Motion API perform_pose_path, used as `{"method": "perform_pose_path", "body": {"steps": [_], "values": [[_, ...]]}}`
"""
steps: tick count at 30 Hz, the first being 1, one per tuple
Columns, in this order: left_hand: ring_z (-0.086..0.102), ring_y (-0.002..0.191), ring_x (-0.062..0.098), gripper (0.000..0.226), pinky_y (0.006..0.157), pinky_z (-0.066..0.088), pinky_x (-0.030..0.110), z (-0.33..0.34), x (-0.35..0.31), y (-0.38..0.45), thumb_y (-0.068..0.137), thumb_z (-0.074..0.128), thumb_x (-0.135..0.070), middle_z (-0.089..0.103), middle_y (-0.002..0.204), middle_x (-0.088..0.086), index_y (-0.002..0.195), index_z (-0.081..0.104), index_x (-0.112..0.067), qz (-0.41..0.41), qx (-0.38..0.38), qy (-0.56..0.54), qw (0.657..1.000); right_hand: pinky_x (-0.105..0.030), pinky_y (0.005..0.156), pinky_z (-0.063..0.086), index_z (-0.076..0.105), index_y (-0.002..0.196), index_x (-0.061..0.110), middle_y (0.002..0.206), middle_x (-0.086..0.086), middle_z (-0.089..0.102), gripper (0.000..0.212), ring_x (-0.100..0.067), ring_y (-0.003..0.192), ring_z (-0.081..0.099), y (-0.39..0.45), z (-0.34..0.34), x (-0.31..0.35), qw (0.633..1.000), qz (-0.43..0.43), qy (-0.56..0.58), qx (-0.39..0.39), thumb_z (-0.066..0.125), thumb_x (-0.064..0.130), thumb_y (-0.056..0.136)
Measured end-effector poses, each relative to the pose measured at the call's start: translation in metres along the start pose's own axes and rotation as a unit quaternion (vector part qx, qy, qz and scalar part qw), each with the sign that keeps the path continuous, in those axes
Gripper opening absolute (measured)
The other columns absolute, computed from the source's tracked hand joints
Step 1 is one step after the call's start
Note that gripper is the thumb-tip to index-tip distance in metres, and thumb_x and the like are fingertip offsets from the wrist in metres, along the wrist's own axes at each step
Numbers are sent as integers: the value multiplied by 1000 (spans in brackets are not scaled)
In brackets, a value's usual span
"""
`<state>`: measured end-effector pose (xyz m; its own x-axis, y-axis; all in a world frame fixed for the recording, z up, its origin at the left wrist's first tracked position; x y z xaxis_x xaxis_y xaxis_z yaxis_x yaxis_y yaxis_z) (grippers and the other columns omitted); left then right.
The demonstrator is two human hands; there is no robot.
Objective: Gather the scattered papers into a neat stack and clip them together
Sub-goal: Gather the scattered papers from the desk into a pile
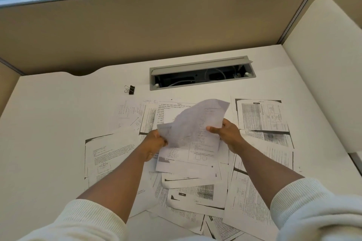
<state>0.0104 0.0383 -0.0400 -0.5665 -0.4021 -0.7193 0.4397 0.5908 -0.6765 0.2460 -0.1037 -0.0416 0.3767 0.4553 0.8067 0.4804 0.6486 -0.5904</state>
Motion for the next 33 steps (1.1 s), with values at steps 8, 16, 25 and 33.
{"method": "perform_pose_path", "body": {"steps": [8, 16, 25, 33], "values": [[70, 103, 20, 50, 83, 58, 35, 6, -6, 0, 80, 82, -26, 72, 119, 4, 126, 66, -13, 9, -30, -87, 996, -30, 76, 55, 56, 124, 14, 117, -1, 67, 55, -19, 102, 66, 1, 11, 2, 999, 9, -37, 38, 82, 11, 75], [69, 98, 19, 33, 94, 57, 39, 1, -7, 7, 91, 73, -21, 73, 115, 5, 124, 67, -18, 3, -70, -152, 986, -42, 84, 54, 58, 117, 12, 112, -9, 67, 29, -26, 93, 65, -4, -7, -1, 993, -12, -119, -13, 62, 6, 90], [56, 89, 15, 33, 75, 46, 25, 8, 13, 5, 87, 72, -18, 64, 122, 4, 119, 63, -14, -62, -177, 85, 979, -36, 71, 53, 52, 124, 5, 111, -15, 62, 36, -29, 92, 61, -7, -68, 0, 971, 2, -211, -110, 49, 2, 88], [57, 119, 28, 83, 95, 51, 36, 33, 3, 5, 71, 88, -30, 42, 138, 8, 137, 41, -13, -83, -185, 191, 960, -38, 75, 49, 49, 123, 4, 109, -14, 59, 37, -29, 96, 58, -8, -80, -17, 955, 52, -265, -121, 48, 2, 86]]}}
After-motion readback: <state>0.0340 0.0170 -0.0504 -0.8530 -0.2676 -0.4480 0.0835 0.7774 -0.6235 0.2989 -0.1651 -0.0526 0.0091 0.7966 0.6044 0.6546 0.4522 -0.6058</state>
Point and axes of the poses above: each hand's wrist, its own y-axis towards the middle knuckle, its own z-axis out of the palm, x = y × z, the point moved 5 cm from there along y, towards the middle knuckle
